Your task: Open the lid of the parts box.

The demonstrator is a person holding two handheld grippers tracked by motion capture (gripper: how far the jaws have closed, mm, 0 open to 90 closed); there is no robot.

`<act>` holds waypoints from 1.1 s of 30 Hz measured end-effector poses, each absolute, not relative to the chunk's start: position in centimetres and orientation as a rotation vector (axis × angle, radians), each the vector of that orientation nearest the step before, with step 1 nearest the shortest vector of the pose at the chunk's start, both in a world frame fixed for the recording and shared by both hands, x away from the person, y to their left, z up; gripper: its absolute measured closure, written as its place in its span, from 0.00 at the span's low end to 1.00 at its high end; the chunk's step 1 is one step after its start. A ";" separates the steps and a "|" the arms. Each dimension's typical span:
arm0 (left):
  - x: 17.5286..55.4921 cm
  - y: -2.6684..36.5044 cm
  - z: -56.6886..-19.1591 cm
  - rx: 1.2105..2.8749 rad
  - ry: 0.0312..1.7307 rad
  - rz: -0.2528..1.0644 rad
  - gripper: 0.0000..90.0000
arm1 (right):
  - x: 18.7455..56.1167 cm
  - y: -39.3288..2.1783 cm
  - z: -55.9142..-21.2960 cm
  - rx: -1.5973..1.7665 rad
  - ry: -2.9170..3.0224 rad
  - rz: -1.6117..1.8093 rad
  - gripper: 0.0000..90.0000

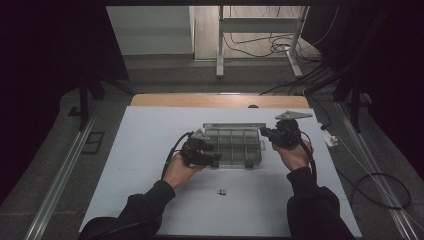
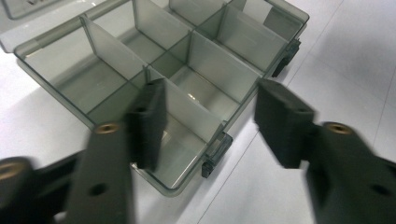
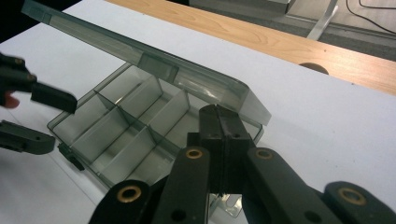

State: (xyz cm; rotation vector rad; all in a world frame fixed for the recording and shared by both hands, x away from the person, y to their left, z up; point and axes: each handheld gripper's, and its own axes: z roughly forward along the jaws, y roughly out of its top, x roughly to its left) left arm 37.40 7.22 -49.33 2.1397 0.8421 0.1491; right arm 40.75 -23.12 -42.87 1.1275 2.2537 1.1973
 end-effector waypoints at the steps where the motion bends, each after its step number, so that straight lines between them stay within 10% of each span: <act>1: 37.4 7.2 -49.4 2.141 0.843 0.154 0.60 | 40.8 -23.1 -42.9 1.128 2.252 1.200 0.99; 12: 37.2 6.2 -49.6 2.163 0.789 0.155 0.99 | 41.6 -22.7 -42.8 1.115 2.251 1.193 0.99; 33: 37.1 5.8 -50.4 2.171 0.795 0.182 0.99 | 43.9 -22.1 -43.4 1.148 2.241 1.193 0.99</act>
